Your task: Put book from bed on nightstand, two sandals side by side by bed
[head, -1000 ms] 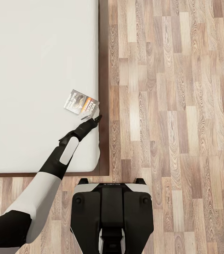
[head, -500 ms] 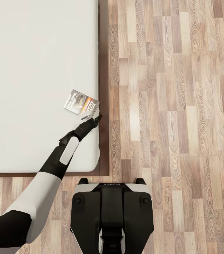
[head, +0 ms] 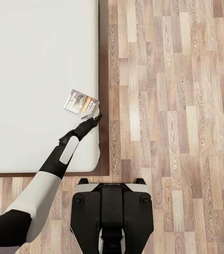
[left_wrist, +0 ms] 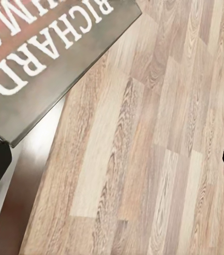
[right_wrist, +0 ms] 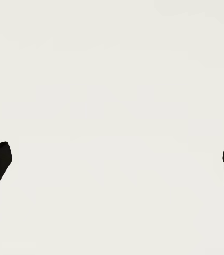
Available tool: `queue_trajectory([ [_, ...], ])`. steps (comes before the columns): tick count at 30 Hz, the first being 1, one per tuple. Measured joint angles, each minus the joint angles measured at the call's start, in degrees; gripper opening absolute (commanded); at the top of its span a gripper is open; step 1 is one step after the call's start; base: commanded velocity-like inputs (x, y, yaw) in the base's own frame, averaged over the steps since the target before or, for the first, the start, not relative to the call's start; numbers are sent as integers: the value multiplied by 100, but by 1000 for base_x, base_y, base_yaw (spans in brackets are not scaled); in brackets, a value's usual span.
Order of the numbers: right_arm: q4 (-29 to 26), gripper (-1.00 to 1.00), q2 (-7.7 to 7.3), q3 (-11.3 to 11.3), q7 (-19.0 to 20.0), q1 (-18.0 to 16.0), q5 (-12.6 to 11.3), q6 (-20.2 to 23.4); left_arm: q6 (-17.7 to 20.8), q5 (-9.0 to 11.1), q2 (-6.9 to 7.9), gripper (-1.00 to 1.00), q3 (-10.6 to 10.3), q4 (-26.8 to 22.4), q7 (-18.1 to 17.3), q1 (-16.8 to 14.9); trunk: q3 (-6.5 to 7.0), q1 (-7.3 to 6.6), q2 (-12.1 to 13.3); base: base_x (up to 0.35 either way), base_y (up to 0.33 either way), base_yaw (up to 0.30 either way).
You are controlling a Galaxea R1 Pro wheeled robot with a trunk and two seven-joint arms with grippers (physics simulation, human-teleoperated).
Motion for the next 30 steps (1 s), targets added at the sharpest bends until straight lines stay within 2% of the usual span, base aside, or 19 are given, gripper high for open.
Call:
queue_trajectory([
  [30,-1,100,9,23,0,0,-3,-1,-8,-10,-8,100,16,15,7,-75,0,0,0,0,0,0],
])
